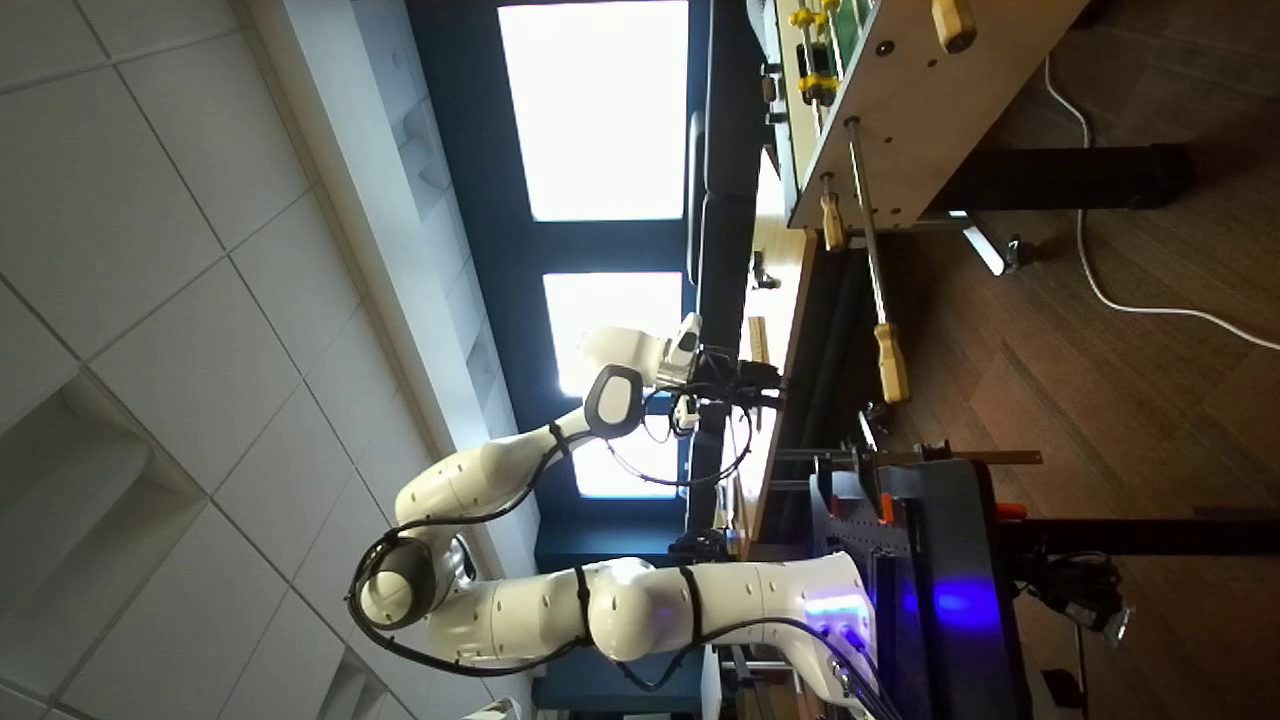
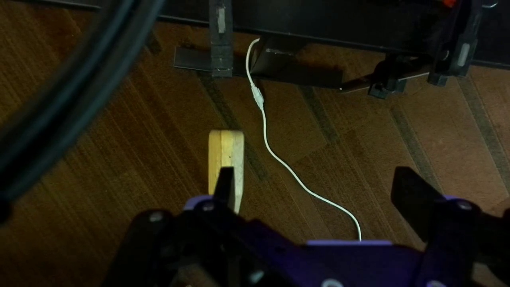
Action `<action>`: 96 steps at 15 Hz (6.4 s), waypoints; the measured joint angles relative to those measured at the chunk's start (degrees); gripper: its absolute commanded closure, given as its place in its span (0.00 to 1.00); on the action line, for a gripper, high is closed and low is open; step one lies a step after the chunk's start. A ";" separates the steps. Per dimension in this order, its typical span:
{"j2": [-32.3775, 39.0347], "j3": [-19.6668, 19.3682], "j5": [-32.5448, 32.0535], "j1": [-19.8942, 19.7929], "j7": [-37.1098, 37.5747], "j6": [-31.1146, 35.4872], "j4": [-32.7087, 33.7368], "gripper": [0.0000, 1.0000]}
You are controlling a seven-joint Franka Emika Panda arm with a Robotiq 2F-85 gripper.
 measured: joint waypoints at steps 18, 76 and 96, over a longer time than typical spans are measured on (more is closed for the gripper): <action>17.62 0.51 1.74 -3.70 -3.22 7.56 10.33 0.00; 41.06 8.26 -2.23 -8.94 -0.66 5.72 33.00 0.85; 61.51 8.19 -5.53 -3.34 6.15 -15.83 74.84 0.85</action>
